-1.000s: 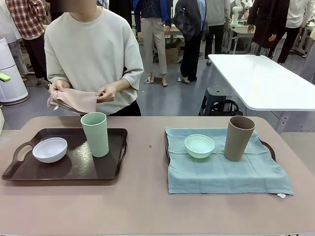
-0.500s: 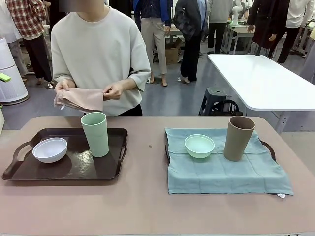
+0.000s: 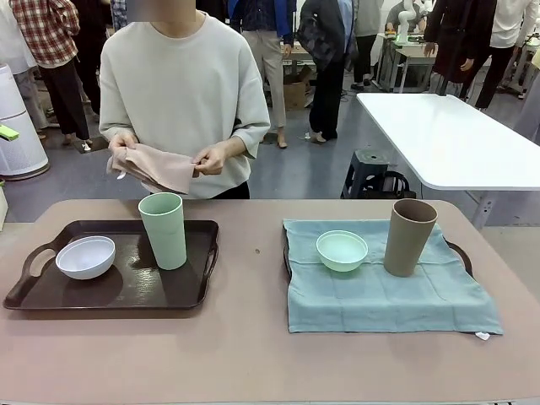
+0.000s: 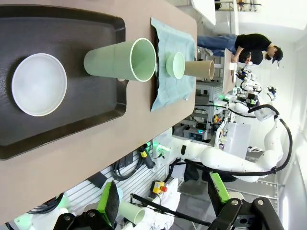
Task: Set up a tray with a mat and arrange the tableware.
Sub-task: Pick up the Picnic Bowl and Reusable plastic cup from the Handle tray in front of the human's position and hold them in the air.
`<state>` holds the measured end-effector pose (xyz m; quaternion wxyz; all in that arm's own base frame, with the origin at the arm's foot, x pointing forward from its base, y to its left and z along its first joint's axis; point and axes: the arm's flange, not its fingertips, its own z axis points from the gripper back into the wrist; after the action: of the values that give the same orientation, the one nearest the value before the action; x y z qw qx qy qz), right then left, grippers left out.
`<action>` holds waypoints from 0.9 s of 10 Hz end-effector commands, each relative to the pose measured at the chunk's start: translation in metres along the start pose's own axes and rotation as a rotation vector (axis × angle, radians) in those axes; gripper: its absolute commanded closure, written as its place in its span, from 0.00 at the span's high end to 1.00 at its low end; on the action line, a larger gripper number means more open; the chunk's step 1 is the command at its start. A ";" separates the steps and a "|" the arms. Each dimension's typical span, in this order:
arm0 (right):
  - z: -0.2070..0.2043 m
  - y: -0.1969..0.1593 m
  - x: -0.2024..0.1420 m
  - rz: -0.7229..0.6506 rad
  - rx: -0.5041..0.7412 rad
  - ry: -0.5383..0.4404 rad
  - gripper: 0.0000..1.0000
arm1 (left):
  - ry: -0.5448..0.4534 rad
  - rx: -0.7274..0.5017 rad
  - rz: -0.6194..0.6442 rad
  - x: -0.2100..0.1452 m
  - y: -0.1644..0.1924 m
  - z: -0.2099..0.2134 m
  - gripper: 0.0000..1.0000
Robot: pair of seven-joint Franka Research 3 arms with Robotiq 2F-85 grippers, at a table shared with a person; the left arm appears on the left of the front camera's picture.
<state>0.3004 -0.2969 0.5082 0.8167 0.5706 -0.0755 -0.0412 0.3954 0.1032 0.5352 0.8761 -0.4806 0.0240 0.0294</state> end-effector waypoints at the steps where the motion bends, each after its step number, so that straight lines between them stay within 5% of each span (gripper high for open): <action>1: 0.000 -0.001 -0.001 0.007 0.015 0.001 1.00 | 0.005 -0.008 -0.007 0.001 -0.001 0.004 0.98; 4: -0.030 0.041 0.007 0.177 -0.088 0.039 1.00 | 0.031 0.123 -0.009 0.008 -0.016 -0.007 0.98; 9: -0.181 0.130 0.035 0.626 -0.413 0.181 1.00 | 0.040 0.593 0.030 -0.002 -0.078 0.002 0.98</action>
<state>0.3572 -0.1118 0.5979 0.8885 0.3827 -0.1405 0.2108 0.4011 0.0701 0.5979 0.9663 -0.2519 0.0489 0.0181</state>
